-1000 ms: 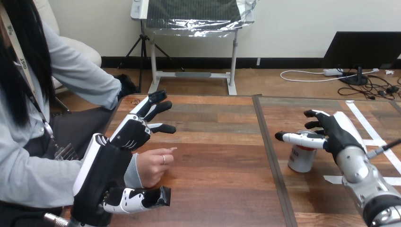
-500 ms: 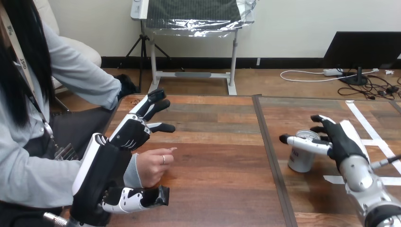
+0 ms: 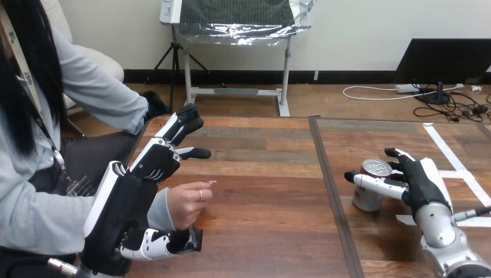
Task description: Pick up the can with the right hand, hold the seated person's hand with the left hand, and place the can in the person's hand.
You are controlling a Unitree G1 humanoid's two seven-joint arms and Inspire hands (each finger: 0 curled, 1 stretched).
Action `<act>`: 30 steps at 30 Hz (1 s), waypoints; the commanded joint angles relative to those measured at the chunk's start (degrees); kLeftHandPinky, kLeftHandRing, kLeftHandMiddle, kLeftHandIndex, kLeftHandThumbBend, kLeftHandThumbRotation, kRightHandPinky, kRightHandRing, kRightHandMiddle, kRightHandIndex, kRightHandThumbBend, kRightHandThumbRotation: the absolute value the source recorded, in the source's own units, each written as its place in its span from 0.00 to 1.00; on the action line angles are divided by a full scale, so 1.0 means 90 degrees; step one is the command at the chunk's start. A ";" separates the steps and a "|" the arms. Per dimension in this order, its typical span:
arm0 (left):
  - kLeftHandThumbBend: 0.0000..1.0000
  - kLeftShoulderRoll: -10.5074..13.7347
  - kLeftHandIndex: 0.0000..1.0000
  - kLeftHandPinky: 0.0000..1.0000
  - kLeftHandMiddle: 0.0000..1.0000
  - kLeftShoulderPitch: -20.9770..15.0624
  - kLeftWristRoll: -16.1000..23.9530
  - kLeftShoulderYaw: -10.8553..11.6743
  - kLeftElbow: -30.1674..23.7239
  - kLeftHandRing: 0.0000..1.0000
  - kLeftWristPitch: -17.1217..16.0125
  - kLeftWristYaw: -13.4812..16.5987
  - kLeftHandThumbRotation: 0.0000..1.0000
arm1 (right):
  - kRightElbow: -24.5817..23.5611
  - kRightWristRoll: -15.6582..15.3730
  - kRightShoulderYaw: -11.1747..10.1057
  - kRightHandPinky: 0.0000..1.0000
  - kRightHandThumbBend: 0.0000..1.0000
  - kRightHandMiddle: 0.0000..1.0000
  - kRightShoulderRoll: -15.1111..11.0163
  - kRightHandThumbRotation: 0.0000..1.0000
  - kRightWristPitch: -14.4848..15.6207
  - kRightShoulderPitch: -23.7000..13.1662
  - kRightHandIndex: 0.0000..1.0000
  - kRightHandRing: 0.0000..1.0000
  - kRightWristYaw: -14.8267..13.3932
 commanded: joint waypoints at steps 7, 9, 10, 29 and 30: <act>1.00 0.0079 0.90 0.73 0.96 -0.0226 -0.0033 0.0088 -0.0262 0.92 0.0028 0.0029 0.63 | -0.0170 0.0203 -0.0265 0.77 0.98 0.85 0.0083 0.38 -0.0402 -0.0126 0.91 0.84 -0.0215; 1.00 0.0087 0.90 0.73 0.96 -0.0225 -0.0085 0.0066 -0.0271 0.92 0.0038 -0.0004 0.63 | -0.0165 0.0215 -0.0283 0.77 0.99 0.85 0.0090 0.37 -0.0419 -0.0106 0.91 0.84 -0.0244; 1.00 0.0091 0.90 0.73 0.96 -0.0227 -0.0102 0.0060 -0.0271 0.92 0.0040 -0.0016 0.62 | -0.0164 0.0218 -0.0288 0.77 0.99 0.85 0.0093 0.37 -0.0424 -0.0101 0.91 0.84 -0.0252; 1.00 0.0060 0.89 0.72 0.94 -0.0236 -0.0124 0.0080 -0.0259 0.91 0.0005 -0.0056 0.61 | -0.0151 0.0173 -0.0353 0.70 1.00 0.83 0.0182 0.33 -0.0372 -0.0012 0.89 0.79 -0.0316; 1.00 0.0063 0.89 0.72 0.95 -0.0232 -0.0123 0.0081 -0.0262 0.91 0.0014 -0.0056 0.61 | -0.0151 0.0167 -0.0349 0.70 1.00 0.83 0.0186 0.32 -0.0368 -0.0009 0.89 0.79 -0.0325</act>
